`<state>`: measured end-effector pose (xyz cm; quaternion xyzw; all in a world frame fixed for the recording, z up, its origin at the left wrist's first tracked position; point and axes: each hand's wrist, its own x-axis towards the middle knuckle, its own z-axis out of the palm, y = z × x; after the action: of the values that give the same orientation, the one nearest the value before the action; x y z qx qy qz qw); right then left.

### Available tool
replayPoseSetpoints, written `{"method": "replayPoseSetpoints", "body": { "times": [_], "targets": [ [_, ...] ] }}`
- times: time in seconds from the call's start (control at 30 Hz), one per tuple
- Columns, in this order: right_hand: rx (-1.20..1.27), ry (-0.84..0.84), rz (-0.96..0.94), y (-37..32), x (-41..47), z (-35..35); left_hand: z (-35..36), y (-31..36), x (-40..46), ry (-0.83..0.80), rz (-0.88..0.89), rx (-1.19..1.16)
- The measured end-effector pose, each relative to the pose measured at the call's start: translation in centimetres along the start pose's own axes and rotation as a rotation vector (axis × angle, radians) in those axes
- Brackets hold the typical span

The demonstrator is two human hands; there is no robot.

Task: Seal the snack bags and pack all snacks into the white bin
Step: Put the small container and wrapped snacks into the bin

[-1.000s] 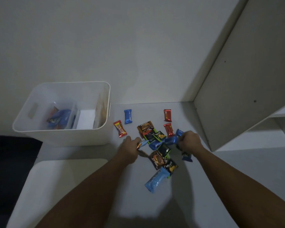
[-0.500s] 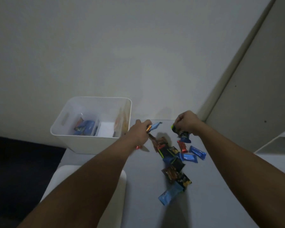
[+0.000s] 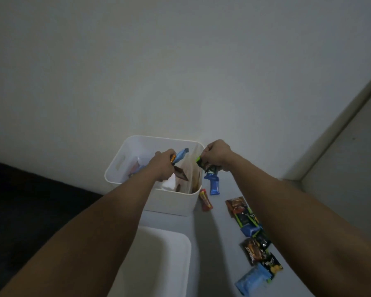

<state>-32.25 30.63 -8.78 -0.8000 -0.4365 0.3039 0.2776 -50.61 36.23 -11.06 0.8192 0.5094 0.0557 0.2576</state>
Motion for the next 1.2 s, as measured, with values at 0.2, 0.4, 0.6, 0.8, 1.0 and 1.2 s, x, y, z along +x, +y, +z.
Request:
{"method": "replayPoseSetpoints", "body": {
  "times": [0.2,0.4,0.6,0.8,1.0,1.2],
  "targets": [
    [0.022,-0.082,0.023,-2.5,2.6,4.8,0.9,-5.2,1.6,-0.034,-0.105,0.078],
    [0.073,-0.063,0.086,-3.1,5.0,8.0,1.5,-5.8,2.9,-0.059,-0.141,-0.068],
    [0.155,-0.033,0.118,-2.0,5.1,8.9,2.1,-5.6,3.0,-0.189,-0.205,-0.359],
    [0.22,-0.065,0.111,-1.7,4.6,6.7,1.8,-4.5,3.5,-0.096,-0.226,-0.245],
    [0.336,-0.044,0.132,-0.1,2.9,2.1,1.7,-1.8,3.0,-0.002,-0.15,-0.221],
    [0.268,-0.109,0.183,4.2,-0.3,-3.4,3.6,4.0,1.8,0.014,0.015,-0.23]
  ]
}}
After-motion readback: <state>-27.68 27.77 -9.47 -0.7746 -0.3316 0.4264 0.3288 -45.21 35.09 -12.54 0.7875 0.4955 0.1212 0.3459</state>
